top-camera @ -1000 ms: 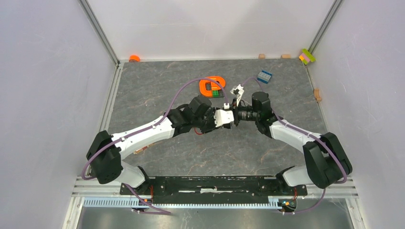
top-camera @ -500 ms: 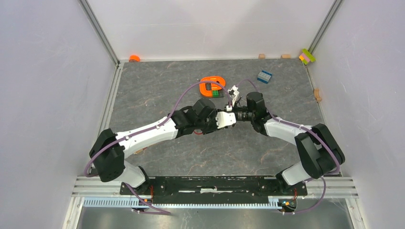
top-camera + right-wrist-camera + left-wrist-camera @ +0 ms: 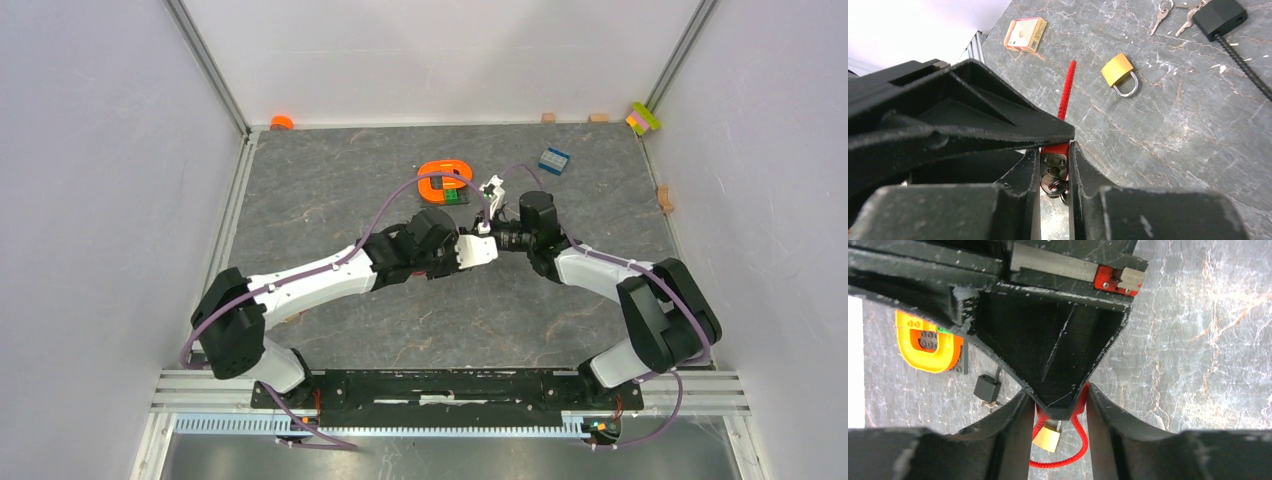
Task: Unlock with the key
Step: Unlock the lock.
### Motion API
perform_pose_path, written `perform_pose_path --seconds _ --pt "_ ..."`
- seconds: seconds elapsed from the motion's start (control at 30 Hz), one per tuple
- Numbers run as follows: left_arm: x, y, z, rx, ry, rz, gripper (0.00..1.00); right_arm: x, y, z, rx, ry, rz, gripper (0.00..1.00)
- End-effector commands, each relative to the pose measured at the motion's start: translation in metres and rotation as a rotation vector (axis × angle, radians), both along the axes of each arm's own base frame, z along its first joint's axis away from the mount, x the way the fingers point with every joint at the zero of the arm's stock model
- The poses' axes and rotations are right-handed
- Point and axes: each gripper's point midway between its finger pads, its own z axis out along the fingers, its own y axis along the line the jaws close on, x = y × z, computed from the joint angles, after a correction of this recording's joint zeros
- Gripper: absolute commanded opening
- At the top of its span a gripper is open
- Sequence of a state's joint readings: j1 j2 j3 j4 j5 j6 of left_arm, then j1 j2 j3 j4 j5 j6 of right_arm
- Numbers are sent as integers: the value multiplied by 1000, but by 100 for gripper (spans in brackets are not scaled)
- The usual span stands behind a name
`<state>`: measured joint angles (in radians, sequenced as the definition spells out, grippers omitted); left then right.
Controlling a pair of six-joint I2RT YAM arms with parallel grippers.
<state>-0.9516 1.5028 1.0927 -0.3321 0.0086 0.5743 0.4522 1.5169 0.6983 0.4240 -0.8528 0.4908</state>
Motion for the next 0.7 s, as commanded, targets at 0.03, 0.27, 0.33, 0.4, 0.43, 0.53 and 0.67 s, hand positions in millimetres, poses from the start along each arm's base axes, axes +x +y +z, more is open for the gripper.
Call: perform_pose_path --seconds 0.03,0.27,0.33,0.4,0.43,0.53,0.67 --pt "11 -6 42 -82 -129 -8 74 17 -25 20 20 -131 -52 0" --pt "-5 7 54 -116 -135 -76 100 7 -53 22 62 -190 -37 0" --pt "-11 8 52 -103 -143 -127 100 0 -54 27 94 -195 4 0" --pt "-14 5 49 -86 -152 -180 100 -7 -54 31 120 -206 33 0" --pt "-15 3 48 -78 -154 -209 100 -9 -54 35 134 -211 44 0" --pt "-19 -6 49 -88 -144 -262 100 -15 -52 44 174 -219 66 0" --pt "-10 -15 44 -111 -157 -235 100 -17 -53 43 183 -205 63 0"
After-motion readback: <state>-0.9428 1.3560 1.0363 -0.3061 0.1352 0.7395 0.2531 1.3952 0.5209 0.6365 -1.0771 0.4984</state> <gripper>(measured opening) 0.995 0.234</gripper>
